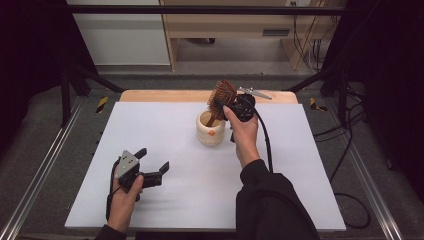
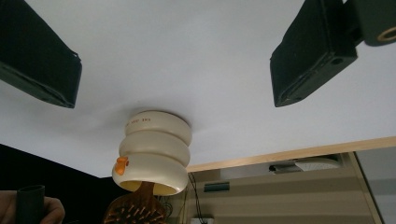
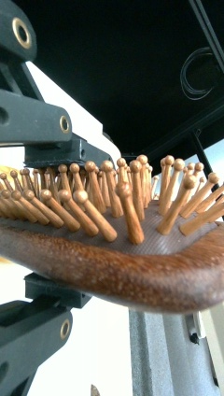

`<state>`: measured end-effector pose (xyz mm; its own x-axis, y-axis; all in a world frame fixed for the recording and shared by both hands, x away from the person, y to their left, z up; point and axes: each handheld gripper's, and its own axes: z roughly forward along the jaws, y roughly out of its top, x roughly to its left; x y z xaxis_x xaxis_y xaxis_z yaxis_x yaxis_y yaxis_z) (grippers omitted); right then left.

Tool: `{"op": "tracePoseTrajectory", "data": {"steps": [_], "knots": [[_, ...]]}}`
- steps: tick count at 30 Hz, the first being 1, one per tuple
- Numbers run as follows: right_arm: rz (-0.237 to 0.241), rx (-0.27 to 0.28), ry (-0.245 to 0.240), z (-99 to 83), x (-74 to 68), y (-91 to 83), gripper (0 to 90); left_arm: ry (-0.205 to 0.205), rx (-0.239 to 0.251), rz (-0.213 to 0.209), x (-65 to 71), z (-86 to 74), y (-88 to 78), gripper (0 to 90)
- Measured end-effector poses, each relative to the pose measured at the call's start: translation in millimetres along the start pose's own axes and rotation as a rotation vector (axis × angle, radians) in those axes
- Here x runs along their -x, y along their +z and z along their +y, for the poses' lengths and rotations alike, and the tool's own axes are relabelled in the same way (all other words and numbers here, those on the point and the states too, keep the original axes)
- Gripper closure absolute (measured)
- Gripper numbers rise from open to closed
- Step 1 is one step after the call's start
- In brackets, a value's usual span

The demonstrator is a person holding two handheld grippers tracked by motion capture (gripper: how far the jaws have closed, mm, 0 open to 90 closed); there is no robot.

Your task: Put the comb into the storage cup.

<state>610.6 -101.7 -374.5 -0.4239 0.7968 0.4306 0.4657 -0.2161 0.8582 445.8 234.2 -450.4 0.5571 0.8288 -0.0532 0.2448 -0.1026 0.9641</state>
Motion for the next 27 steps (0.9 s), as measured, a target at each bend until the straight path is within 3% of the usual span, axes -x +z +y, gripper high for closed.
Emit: {"op": "tracePoseTrajectory", "data": {"steps": [27], "knots": [[0.008, -0.011, 0.014, -4.6, 0.6, 4.4, 50.5, 0.003, -0.003, -0.002, 0.4, -0.1, 0.1, 2.3]]}}
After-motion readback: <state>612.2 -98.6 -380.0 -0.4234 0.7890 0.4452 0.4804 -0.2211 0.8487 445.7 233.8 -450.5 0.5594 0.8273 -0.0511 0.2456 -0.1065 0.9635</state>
